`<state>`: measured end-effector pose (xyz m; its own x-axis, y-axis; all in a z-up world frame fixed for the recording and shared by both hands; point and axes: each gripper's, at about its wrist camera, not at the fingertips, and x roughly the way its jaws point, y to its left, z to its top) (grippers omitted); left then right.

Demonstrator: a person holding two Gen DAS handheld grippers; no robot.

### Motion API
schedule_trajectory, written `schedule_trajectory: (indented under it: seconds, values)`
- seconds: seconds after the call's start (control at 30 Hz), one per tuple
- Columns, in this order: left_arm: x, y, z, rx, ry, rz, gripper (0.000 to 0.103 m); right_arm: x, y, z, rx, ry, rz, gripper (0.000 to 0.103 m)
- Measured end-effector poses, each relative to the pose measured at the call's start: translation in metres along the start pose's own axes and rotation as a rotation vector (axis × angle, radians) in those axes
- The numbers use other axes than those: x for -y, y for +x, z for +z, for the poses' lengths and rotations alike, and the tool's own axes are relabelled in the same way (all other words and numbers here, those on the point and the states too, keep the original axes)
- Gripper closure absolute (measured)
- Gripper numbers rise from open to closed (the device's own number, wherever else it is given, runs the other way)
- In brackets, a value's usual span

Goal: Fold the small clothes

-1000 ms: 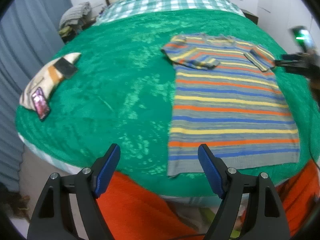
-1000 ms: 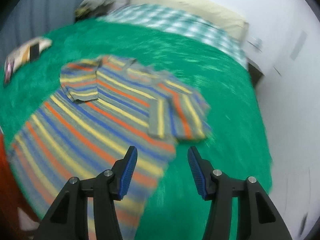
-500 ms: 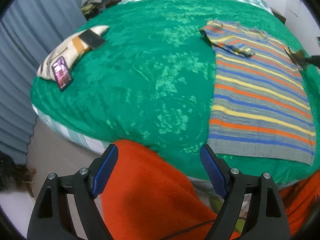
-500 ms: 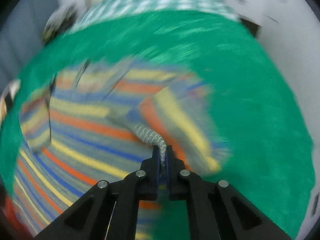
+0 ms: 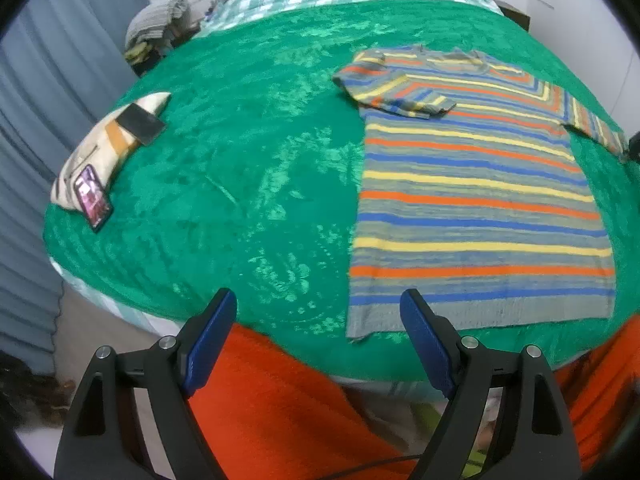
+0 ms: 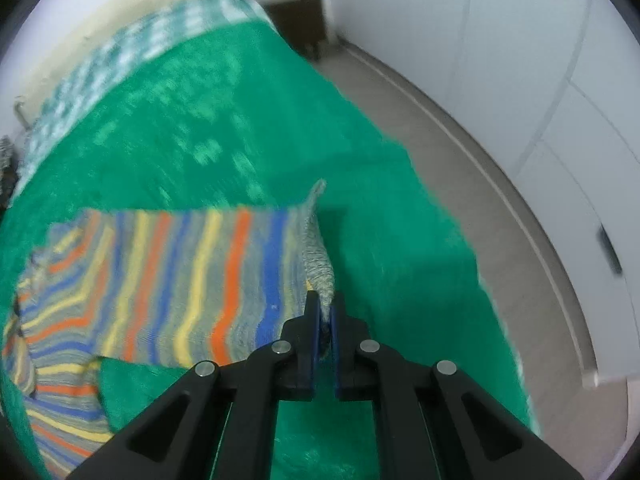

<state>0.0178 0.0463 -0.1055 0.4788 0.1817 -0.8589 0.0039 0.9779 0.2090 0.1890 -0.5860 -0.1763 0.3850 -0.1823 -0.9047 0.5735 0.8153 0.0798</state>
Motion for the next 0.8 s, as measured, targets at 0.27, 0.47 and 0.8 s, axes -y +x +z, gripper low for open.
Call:
schedule_trajectory:
  seconds: [0.27,0.47,0.8]
  values:
    - [-0.021,0.011,-0.008,-0.059,-0.074,-0.004,0.018,0.019,0.012,-0.010,-0.009,0.066,0.006,0.099]
    - [-0.028,0.000,0.006,0.003,-0.045,0.025,0.018,0.033,0.000,-0.018,0.047,0.100,0.018,0.060]
    - [0.063,0.010,0.131,0.274,0.341,-0.125,0.004,0.024,-0.088,-0.121,0.125,-0.127,0.062,0.039]
